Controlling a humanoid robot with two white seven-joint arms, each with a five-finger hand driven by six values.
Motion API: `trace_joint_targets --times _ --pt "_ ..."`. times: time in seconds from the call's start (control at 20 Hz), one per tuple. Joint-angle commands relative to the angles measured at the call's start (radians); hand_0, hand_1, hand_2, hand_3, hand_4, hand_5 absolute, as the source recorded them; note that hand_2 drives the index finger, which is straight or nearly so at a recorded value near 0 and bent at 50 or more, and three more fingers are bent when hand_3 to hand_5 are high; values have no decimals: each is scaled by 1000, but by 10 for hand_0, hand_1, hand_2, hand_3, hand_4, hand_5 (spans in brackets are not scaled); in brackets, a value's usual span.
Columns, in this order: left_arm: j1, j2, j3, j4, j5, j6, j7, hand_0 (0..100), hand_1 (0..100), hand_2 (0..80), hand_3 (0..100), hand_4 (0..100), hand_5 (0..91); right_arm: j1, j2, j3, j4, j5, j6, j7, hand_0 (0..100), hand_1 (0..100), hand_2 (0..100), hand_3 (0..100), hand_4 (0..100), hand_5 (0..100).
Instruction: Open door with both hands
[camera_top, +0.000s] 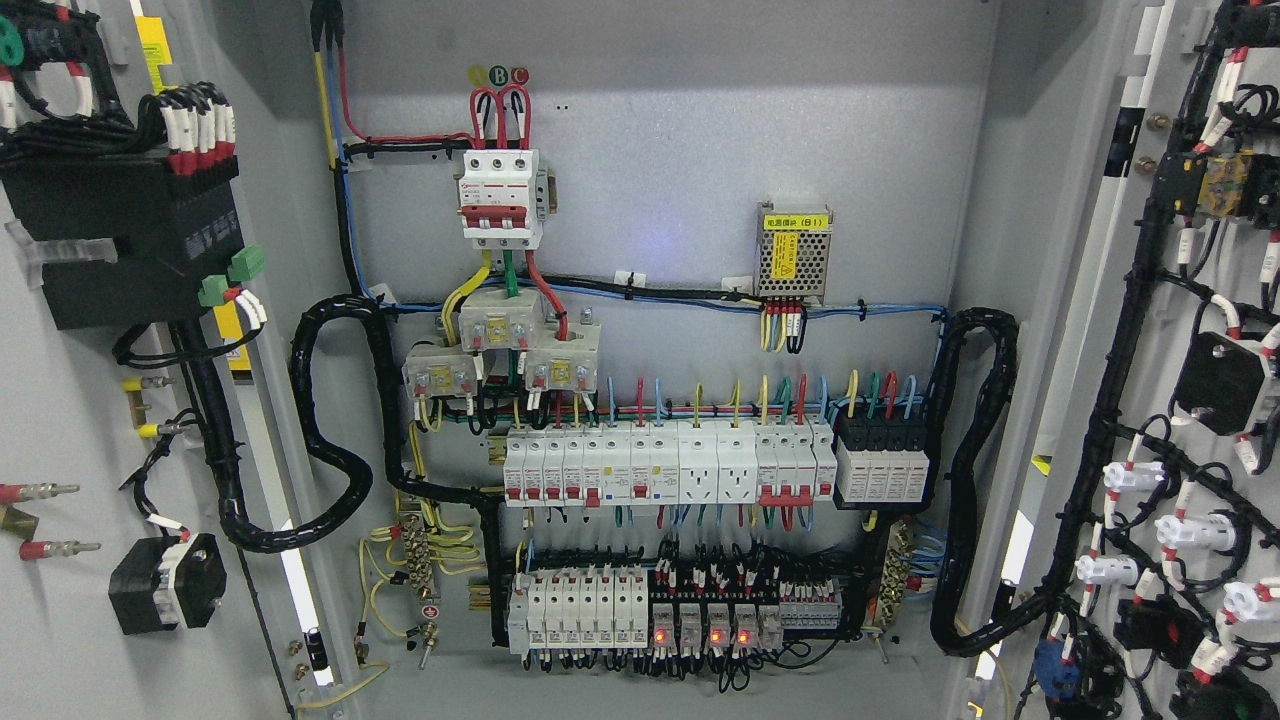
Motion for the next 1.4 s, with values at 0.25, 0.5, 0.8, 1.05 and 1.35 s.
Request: trace_joint_targets --times 0.25,0.5,0.8,1.05,1.35 --pt "208 83 17 -736 0 -2 8 0 0 0 0 0 0 442 -234 -371 -285 102 -228 -93 213 146 0 0 0 0" --pt "267 97 198 -1025 -3 9 -18 0 0 0 0 0 0 668 -283 -488 -349 147 -389 -89 213 146 0 0 0 0" --pt "398 126 198 -1432 -3 82 -152 0 0 0 0 0 0 864 -306 -613 -398 145 -575 -93 213 146 0 0 0 0" --pt "465 140 212 -1667 -5 76 -141 0 0 0 0 0 0 940 -295 -713 -486 121 -644 -96 213 145 0 0 0 0" --pt "490 189 213 -1823 -71 48 -112 0 0 0 0 0 0 932 -298 -821 -569 38 -667 -97 213 146 0 0 0 0"
